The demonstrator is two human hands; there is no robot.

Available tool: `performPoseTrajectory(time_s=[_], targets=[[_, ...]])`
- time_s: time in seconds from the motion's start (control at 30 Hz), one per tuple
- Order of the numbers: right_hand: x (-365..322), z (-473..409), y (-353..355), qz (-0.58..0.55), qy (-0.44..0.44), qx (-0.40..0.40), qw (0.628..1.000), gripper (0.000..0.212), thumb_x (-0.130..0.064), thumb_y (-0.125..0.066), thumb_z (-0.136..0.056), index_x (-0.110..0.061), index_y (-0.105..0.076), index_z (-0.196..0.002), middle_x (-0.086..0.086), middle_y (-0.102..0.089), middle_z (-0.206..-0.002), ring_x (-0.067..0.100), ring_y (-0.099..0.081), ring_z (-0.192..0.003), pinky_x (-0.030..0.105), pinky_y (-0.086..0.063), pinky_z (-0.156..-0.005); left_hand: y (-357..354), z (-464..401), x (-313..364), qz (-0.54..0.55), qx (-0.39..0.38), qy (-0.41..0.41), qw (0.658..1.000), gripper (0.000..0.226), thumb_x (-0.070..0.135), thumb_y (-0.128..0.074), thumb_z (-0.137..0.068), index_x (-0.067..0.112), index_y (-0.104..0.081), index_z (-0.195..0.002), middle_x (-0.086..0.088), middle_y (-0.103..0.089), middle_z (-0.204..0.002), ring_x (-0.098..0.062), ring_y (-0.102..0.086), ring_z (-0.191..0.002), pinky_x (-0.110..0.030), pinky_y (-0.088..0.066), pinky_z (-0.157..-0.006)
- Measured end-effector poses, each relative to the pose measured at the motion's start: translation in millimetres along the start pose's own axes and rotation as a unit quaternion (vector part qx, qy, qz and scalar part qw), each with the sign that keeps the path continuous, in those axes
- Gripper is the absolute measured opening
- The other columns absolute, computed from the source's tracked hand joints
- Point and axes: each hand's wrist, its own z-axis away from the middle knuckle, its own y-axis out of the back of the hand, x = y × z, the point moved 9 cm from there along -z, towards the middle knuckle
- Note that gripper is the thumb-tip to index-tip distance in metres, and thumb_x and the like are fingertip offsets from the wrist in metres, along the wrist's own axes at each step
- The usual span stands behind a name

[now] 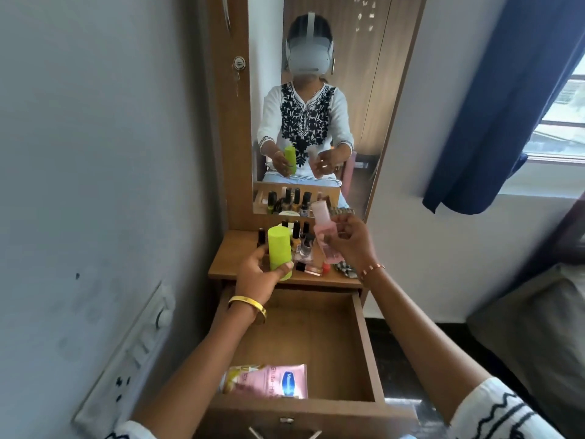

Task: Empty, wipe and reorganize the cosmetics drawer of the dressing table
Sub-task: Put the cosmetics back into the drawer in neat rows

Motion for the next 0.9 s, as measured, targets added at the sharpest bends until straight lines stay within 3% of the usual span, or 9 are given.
performPoseTrajectory(time_s=[0.1, 0.2, 0.33, 0.47, 0.6, 0.7, 0.9], targets=[[6, 31, -8, 0.013, -0.005, -0.027, 1.0, 0.034, -0.006, -0.069, -0.079, -0.008, -0.055, -0.109, 0.0, -0.064, -0.1, 0.017, -0.064, -0.084, 0.022, -0.053, -0.061, 4, 19, -24, -0.007, 0.003, 0.026, 1.0, 0.052, 0.013, -0.076, -0.072, 0.006, -0.058, -0.12, -0.013, -0.064, -0.114, -0.024, -0.058, -0.105, -0.031, -0.046, -0.089], [23, 61, -24, 0.062, -0.019, -0.106, 0.992, 0.043, -0.007, -0.069, -0.079, -0.009, -0.052, -0.119, -0.002, -0.062, -0.102, 0.017, -0.064, -0.09, 0.026, -0.054, -0.072, 5, 41, -49, -0.025, -0.002, 0.058, 0.998, 0.045, 0.012, -0.074, -0.074, 0.006, -0.059, -0.116, -0.01, -0.064, -0.107, -0.021, -0.058, -0.096, -0.025, -0.04, -0.079], [70, 96, -46, 0.187, -0.06, -0.209, 0.958, 0.037, -0.007, -0.069, -0.078, -0.01, -0.059, -0.114, 0.005, -0.066, -0.11, 0.02, -0.064, -0.099, 0.031, -0.054, -0.086, 6, 69, -87, -0.023, 0.022, 0.115, 0.993, 0.038, 0.008, -0.076, -0.071, 0.003, -0.062, -0.106, -0.012, -0.065, -0.095, -0.028, -0.062, -0.09, -0.026, -0.045, -0.073], [112, 121, -57, 0.218, -0.096, -0.279, 0.93, 0.031, -0.005, -0.067, -0.08, -0.006, -0.061, -0.11, 0.008, -0.064, -0.111, 0.02, -0.062, -0.101, 0.021, -0.052, -0.078, 2, 82, -109, -0.025, 0.025, 0.143, 0.989, 0.032, 0.003, -0.075, -0.071, -0.002, -0.062, -0.099, -0.017, -0.067, -0.092, -0.022, -0.057, -0.077, -0.024, -0.044, -0.06], [144, 141, -70, 0.271, -0.113, -0.368, 0.882, 0.034, -0.006, -0.069, -0.079, -0.002, -0.063, -0.112, 0.012, -0.066, -0.112, 0.022, -0.064, -0.101, 0.023, -0.052, -0.083, 3, 84, -117, -0.051, 0.029, 0.143, 0.988, 0.029, 0.006, -0.075, -0.071, 0.003, -0.062, -0.097, -0.012, -0.065, -0.087, -0.027, -0.062, -0.081, -0.028, -0.046, -0.069], [153, 156, -85, 0.285, -0.111, -0.437, 0.846, 0.033, 0.001, -0.062, -0.083, 0.0, -0.062, -0.116, 0.011, -0.064, -0.109, 0.015, -0.059, -0.084, 0.011, -0.047, -0.07, 1, 84, -114, -0.087, 0.014, 0.118, 0.989, 0.036, 0.008, -0.075, -0.072, 0.002, -0.062, -0.105, -0.015, -0.068, -0.096, -0.022, -0.059, -0.08, -0.026, -0.043, -0.073], [165, 162, -99, 0.339, -0.093, -0.442, 0.826, 0.03, -0.008, -0.06, -0.087, -0.005, -0.062, -0.117, 0.013, -0.062, -0.12, 0.022, -0.058, -0.096, 0.024, -0.047, -0.088, -5, 86, -116, -0.124, -0.015, 0.108, 0.986, 0.048, 0.017, -0.073, -0.076, 0.005, -0.055, -0.12, -0.012, -0.065, -0.113, -0.021, -0.058, -0.091, -0.027, -0.044, -0.079]])
